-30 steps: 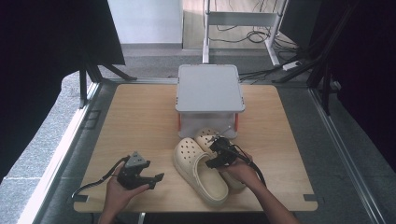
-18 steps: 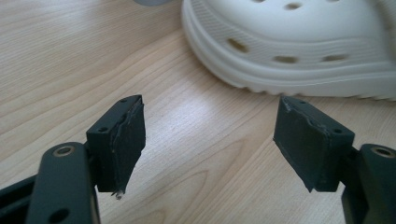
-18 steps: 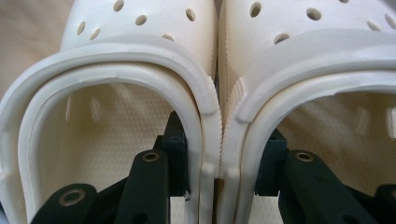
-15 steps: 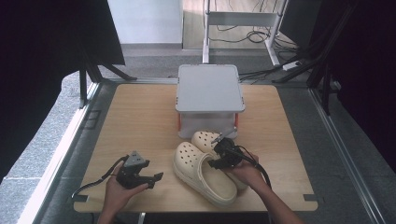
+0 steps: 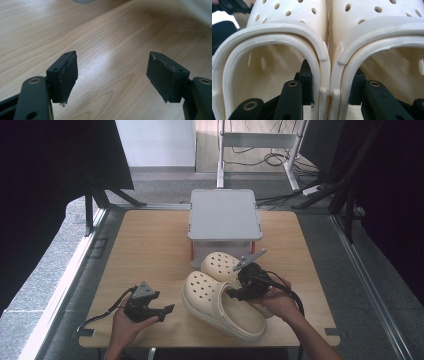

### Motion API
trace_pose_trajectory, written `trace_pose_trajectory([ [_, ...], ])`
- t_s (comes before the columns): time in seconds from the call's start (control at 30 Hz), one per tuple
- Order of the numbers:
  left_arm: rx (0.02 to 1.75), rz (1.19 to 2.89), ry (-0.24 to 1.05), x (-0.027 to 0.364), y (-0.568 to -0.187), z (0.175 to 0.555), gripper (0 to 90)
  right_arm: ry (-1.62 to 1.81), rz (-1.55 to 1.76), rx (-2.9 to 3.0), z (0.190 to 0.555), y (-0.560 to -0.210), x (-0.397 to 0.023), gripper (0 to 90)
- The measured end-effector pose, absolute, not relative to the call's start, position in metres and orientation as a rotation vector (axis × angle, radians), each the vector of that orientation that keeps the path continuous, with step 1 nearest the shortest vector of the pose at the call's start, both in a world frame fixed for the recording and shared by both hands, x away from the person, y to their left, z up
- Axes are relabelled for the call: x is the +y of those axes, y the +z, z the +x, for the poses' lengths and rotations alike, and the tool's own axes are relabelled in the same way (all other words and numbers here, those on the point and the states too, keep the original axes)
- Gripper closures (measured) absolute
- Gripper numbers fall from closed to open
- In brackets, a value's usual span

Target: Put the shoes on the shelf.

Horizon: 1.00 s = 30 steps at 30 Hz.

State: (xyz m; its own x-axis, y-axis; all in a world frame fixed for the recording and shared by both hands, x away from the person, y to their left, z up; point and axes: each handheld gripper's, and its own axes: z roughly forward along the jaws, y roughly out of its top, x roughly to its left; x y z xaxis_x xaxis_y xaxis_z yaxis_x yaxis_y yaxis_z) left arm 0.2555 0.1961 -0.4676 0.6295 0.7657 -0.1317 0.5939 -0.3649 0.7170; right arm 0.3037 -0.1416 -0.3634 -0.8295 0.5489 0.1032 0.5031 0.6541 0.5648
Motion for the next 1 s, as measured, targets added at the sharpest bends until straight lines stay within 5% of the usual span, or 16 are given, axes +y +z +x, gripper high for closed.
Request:
trace_pose_trajectory([
  [1.0,1.065,2.083,0.291,0.200,-0.467,0.256,25.5,0.970,0.792,2.784,0.315,-0.293,-0.141,65.1],
])
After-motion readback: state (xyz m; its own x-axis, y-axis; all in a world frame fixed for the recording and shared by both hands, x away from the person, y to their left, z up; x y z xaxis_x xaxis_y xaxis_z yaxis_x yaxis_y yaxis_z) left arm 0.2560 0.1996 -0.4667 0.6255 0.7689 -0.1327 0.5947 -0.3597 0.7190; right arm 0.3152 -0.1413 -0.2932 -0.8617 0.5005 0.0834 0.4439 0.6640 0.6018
